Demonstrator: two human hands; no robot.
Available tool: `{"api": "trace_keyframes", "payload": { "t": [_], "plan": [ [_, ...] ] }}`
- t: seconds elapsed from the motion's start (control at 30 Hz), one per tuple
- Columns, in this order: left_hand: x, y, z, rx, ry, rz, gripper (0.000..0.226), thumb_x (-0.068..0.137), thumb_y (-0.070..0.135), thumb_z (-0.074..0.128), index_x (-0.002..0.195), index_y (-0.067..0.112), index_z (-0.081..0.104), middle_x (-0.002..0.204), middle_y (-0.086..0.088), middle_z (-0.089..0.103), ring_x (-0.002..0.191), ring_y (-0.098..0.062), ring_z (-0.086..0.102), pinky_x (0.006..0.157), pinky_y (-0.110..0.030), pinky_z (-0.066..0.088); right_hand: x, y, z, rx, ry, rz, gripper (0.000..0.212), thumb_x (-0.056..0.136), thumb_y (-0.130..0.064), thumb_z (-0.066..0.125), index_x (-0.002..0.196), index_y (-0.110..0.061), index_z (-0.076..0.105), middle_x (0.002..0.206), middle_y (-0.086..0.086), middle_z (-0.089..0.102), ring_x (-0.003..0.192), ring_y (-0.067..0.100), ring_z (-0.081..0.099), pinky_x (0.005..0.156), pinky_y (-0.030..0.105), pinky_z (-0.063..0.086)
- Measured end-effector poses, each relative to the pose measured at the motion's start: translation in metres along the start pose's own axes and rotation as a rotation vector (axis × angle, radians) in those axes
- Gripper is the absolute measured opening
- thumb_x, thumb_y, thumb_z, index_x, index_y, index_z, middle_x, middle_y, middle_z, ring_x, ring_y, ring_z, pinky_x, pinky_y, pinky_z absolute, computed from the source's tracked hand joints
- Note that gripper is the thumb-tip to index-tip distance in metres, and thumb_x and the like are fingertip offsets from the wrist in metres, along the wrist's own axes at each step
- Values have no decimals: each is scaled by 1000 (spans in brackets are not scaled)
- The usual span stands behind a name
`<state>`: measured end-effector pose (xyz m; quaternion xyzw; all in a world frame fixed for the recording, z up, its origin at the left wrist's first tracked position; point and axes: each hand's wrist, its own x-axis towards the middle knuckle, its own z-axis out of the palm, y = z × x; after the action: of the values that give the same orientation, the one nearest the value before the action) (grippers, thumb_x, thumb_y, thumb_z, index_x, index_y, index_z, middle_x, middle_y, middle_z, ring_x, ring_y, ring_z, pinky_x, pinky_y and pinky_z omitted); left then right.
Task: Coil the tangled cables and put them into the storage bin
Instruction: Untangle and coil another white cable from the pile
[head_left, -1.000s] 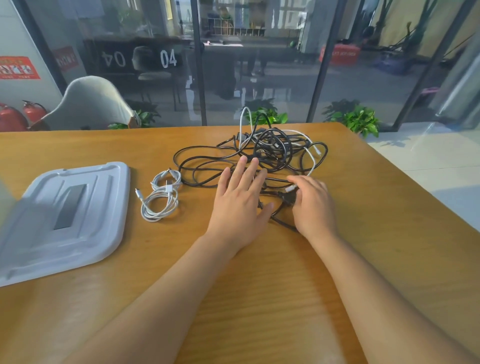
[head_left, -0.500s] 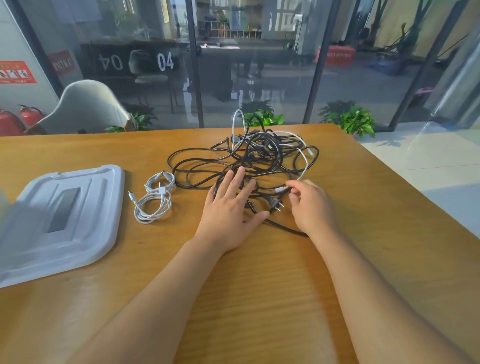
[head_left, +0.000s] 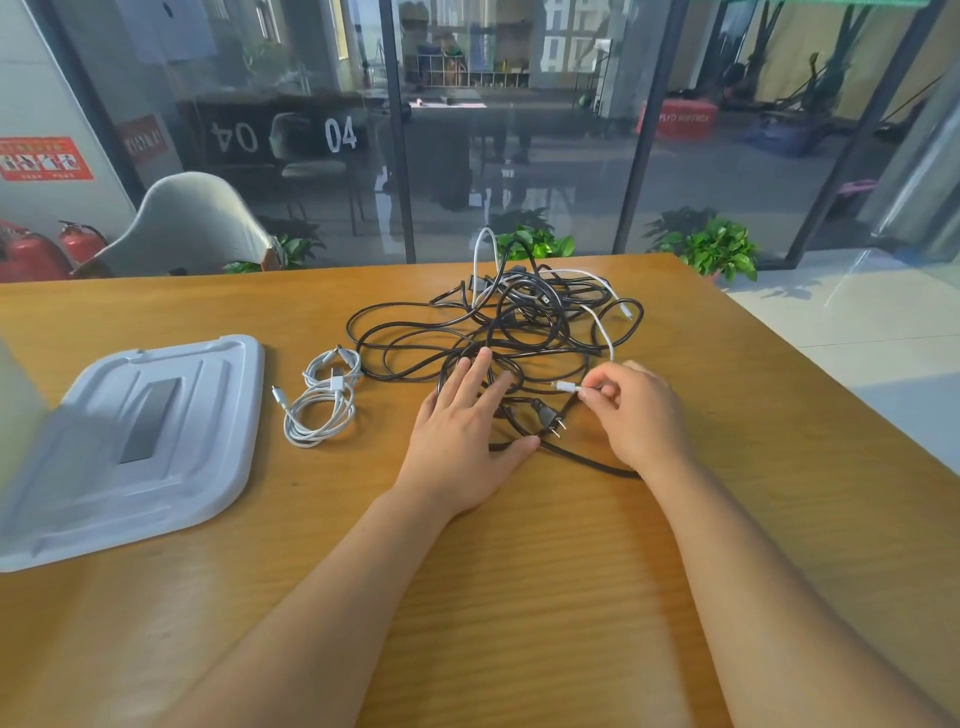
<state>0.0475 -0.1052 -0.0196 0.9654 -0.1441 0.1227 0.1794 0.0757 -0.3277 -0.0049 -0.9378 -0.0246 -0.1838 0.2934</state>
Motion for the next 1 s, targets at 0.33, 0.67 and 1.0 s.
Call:
{"api": "trace_keyframes", "payload": {
  "t": [0.33, 0.67, 1.0],
  "plan": [
    [0, -1, -1, -57, -18, -39, 83, 94, 73, 49, 163, 35, 24, 174, 11, -6, 160, -13, -5, 127, -49, 17, -13, -26, -6, 282, -217, -307, 16, 93, -30, 77, 88, -45, 73, 97, -19, 68, 104, 5, 59, 90, 16, 41],
    [-6, 5, -20, -447, 166, -50, 44, 97, 60, 50, 136, 44, 63, 162, 19, 39, 157, -3, 14, 127, -50, -1, -19, -40, 10, 864, -181, -58, 11, 93, -28, 79, 94, -39, 82, 85, -12, 78, 79, -1, 69, 75, 12, 52],
    [-8, 12, -23, -1151, 138, -102, 19, 104, 27, 62, 114, 24, 79, 114, 6, 78, 117, -11, 69, 98, -22, 51, -22, -48, 10, 605, -219, -168, 4, 96, -30, 75, 95, -27, 78, 93, -7, 76, 86, 11, 69, 74, 18, 52]
  ]
}}
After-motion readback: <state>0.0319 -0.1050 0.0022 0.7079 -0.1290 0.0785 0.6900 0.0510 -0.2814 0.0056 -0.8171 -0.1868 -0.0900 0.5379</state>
